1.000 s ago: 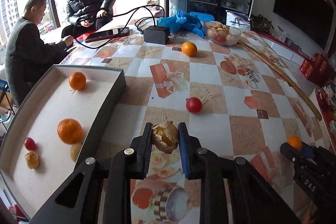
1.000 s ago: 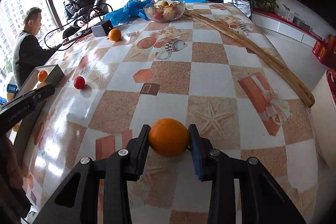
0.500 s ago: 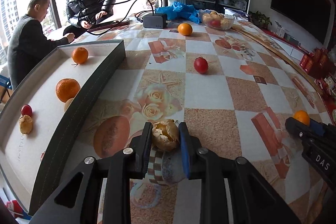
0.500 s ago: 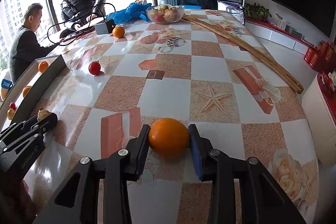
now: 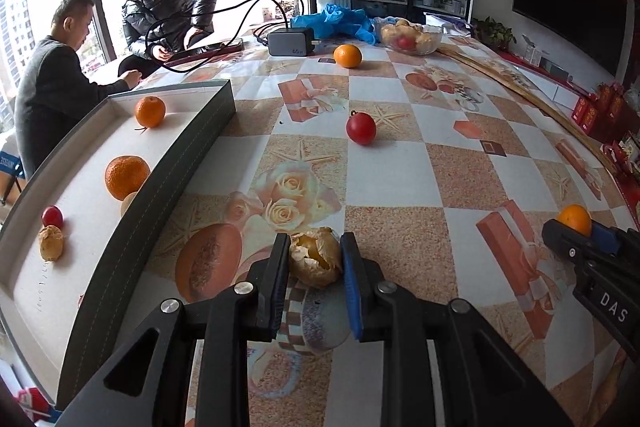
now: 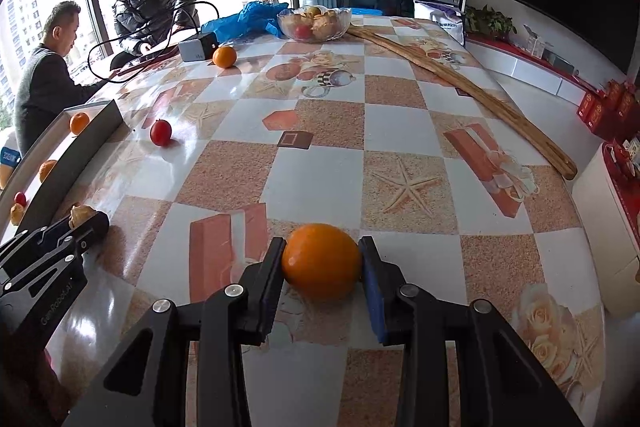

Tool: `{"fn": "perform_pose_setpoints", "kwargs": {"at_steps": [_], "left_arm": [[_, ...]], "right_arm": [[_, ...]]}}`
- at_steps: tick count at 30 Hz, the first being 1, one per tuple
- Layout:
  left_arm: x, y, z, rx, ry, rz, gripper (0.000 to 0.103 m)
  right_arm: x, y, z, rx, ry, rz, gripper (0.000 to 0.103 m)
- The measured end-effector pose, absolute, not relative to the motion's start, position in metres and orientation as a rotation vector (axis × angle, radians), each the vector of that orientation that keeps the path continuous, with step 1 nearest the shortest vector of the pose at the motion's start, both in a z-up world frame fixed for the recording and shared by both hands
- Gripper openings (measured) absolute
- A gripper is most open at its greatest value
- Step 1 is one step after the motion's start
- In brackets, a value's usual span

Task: Organize fruits
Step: 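Hold the orange in the right tool while the left holds the dried fruit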

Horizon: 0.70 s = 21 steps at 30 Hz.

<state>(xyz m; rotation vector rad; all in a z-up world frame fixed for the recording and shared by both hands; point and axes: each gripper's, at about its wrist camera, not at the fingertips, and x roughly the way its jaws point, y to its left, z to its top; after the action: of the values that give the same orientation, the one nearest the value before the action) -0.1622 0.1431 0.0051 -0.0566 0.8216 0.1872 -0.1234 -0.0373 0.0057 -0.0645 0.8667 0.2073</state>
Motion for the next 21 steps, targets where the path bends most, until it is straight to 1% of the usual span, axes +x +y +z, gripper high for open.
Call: {"fn": "perform_pose_setpoints", "kwargs": {"at_steps": [13, 21], "left_arm": [[-0.163, 0.143, 0.005, -0.076, 0.819, 0.163, 0.027], [-0.166, 0.155, 0.005, -0.173, 0.806, 0.111, 0.027]], "right_arm": [[-0.123, -0.037, 0.006, -0.065, 0.867, 0.206, 0.038], [-0.124, -0.037, 0.006, -0.060, 0.866, 0.208, 0.038]]}}
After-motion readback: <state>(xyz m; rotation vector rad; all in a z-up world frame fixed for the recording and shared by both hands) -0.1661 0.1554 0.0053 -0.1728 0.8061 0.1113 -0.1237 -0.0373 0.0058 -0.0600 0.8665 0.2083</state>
